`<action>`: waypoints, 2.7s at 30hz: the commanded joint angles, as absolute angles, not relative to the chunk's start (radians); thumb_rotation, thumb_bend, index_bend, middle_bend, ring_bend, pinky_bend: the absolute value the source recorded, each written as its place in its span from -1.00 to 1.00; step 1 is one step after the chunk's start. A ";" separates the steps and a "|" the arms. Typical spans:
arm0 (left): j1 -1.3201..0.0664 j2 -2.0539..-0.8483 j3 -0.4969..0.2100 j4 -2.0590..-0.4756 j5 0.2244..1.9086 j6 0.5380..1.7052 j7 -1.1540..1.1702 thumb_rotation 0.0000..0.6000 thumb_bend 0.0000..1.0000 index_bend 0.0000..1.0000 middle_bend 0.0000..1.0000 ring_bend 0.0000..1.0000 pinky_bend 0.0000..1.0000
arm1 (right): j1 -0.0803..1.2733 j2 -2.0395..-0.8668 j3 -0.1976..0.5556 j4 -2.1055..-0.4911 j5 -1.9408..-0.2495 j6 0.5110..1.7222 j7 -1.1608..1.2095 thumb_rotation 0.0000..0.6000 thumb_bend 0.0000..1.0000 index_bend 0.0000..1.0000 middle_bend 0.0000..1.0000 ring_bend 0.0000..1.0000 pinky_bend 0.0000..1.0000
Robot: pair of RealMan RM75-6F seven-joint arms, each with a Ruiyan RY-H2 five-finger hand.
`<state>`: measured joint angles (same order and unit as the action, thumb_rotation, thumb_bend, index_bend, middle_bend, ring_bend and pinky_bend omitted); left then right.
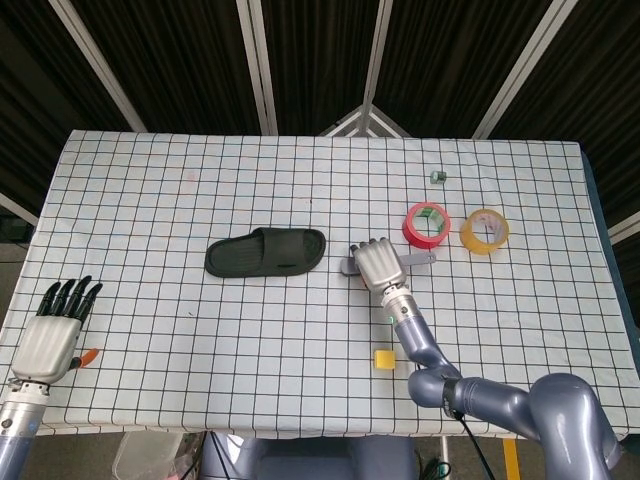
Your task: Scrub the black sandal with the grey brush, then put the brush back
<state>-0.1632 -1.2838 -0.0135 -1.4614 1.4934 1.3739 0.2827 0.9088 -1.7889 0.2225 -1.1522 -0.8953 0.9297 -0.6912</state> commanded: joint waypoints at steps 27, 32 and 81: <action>-0.549 -1.357 -0.168 -1.480 1.248 0.873 0.379 1.00 -0.04 -1.00 -1.00 -1.00 -0.96 | 0.943 -1.715 0.287 -1.294 -0.993 0.948 -0.597 1.00 -0.06 0.23 0.10 -0.06 0.05; -0.600 -1.404 -0.174 -1.410 1.178 0.798 0.384 1.00 -0.03 -1.00 -1.00 -1.00 -0.96 | 0.978 -1.722 0.315 -1.296 -0.972 0.922 -0.598 1.00 -0.06 0.26 0.12 -0.06 0.05; -0.758 -1.521 -0.119 -1.258 1.031 0.719 0.447 1.00 0.02 -1.00 -1.00 -1.00 -0.96 | 1.080 -1.770 0.341 -1.269 -0.922 0.890 -0.549 1.00 -0.06 0.26 0.12 -0.06 0.05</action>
<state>-0.7410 -1.4997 -0.1177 -1.2837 1.0531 0.7424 0.4389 1.0801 -1.7697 0.3415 -1.2690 -0.9225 0.8893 -0.5492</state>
